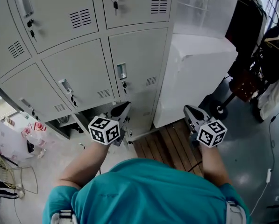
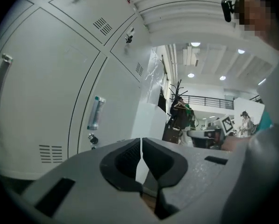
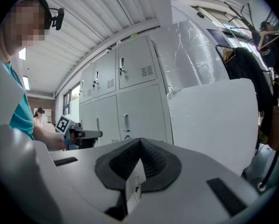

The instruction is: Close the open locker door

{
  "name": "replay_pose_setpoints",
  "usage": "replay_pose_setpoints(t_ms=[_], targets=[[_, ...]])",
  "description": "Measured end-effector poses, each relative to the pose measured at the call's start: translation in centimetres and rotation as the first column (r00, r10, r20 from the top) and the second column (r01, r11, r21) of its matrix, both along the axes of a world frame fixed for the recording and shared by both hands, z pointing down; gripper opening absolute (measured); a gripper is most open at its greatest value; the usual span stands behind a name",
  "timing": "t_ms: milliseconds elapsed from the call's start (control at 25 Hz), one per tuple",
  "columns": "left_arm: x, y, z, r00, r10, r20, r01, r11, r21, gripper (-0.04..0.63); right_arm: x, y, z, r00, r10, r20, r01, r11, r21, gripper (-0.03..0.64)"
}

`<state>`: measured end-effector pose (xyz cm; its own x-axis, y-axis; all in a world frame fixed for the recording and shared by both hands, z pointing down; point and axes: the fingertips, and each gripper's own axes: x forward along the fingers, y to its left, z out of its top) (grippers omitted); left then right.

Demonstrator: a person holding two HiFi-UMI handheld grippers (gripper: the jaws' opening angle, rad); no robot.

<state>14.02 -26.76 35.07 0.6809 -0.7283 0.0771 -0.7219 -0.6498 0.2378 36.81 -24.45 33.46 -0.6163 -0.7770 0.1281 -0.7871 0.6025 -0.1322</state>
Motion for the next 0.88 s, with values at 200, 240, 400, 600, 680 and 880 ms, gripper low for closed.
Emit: replay_pose_setpoints(t_ms=[200,240,400,600,680,880], targets=[[-0.7,3.5,1.5,0.998,0.053,-0.042,-0.053,0.998,-0.018,0.003,-0.8,-0.5,-0.7,1.0,-0.019,0.003,0.019,1.0,0.006,-0.002],[-0.9,3.9,1.8,0.998,0.053,-0.036,-0.053,0.998,-0.021,0.003,-1.1,-0.3,-0.7,1.0,-0.026,0.002,0.026,1.0,0.007,-0.002],[-2.5,4.5,2.0,0.998,0.0,-0.056,-0.003,0.999,-0.044,0.003,-1.6,0.3,-0.5,0.999,-0.049,0.003,0.049,0.999,0.004,-0.002],[-4.1,6.2,2.7,0.996,-0.089,-0.024,0.088,0.995,-0.047,0.003,-3.2,1.3,0.0,0.995,-0.102,0.011,0.102,0.995,-0.008,-0.002],[-4.9,7.1,3.4,0.993,-0.12,0.008,0.121,0.991,-0.05,0.003,-4.7,1.7,0.7,0.989,-0.145,0.008,0.145,0.989,-0.016,-0.002],[-8.3,9.6,6.7,0.972,-0.208,0.11,0.216,0.974,-0.069,0.003,-10.6,2.8,3.9,0.962,-0.272,0.018,0.272,0.961,-0.055,-0.002]])
